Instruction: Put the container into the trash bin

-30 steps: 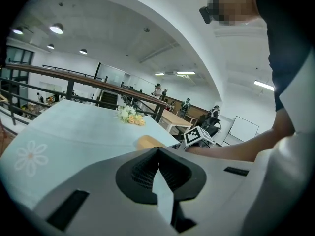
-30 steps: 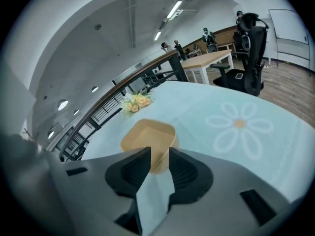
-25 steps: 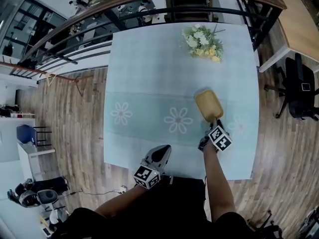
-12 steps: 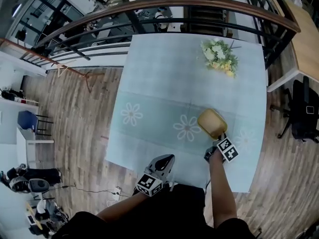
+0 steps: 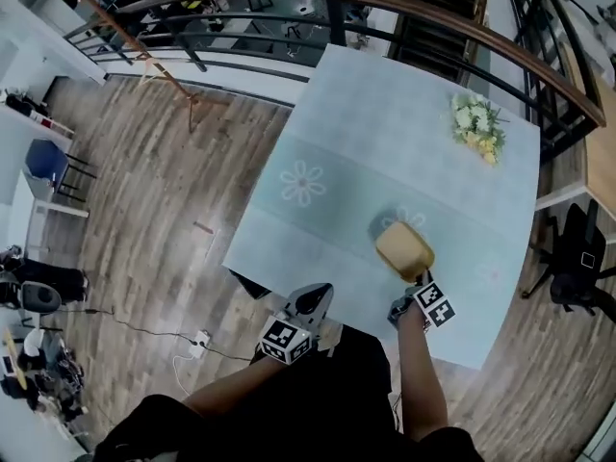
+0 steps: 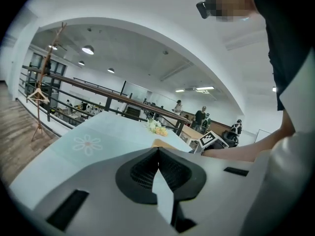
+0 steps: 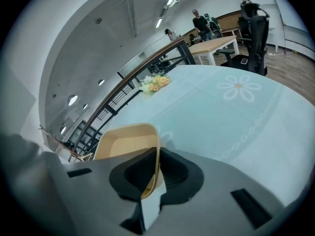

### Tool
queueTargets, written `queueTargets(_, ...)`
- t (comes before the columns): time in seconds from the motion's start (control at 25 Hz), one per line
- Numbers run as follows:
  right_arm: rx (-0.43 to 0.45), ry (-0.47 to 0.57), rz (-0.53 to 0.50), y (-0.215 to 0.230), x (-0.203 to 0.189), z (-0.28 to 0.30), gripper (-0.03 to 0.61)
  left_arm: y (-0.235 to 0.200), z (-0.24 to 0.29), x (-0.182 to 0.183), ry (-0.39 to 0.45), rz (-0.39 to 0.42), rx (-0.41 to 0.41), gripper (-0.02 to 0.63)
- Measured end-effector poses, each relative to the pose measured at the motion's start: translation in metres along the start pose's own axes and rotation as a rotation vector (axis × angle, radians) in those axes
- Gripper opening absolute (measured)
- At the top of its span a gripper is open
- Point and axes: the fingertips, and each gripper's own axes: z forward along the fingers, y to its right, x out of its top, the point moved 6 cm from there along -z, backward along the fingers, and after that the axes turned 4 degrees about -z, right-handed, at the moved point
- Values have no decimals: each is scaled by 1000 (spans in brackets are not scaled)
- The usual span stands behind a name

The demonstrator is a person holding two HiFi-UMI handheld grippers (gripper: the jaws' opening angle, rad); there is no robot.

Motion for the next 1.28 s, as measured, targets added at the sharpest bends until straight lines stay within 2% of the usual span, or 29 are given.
queueTargets(0.2,54,-33,-103,-71,-73,-41,46,-32,-81,3,66,3,28,14)
queueTargets(0.32,92,-64,-138,-112,-122,-61,46,-56,-128,-9,101,-31,69,14)
queueTargets(0.4,117,-89,-159,-139,-159,-73,46,-74,-160,-18,113,-44,93,14)
queueTargets(0.56,174,-155,-247,-194,-229,-87,44,-111,-227,-28,123,-14,119,14)
queueTargets(0.68,216,-196,-315,-231,-267,-96,44,-138,-274,-35,142,-45,158,14)
queueTargets(0.92,285,-295,-451,-281,-326,-98,44,-180,-344,-46,238,-110,312,14)
queueTargets(1.08,328,-345,-527,-311,-358,-103,44,-195,-385,-58,305,-183,431,14)
queueTargets(1.16,349,-374,-541,-323,-369,-99,44,-201,-396,-65,330,-213,476,14)
queueTargets(1.28,376,-422,-507,-337,-383,-95,44,-211,-409,-66,354,-243,515,14)
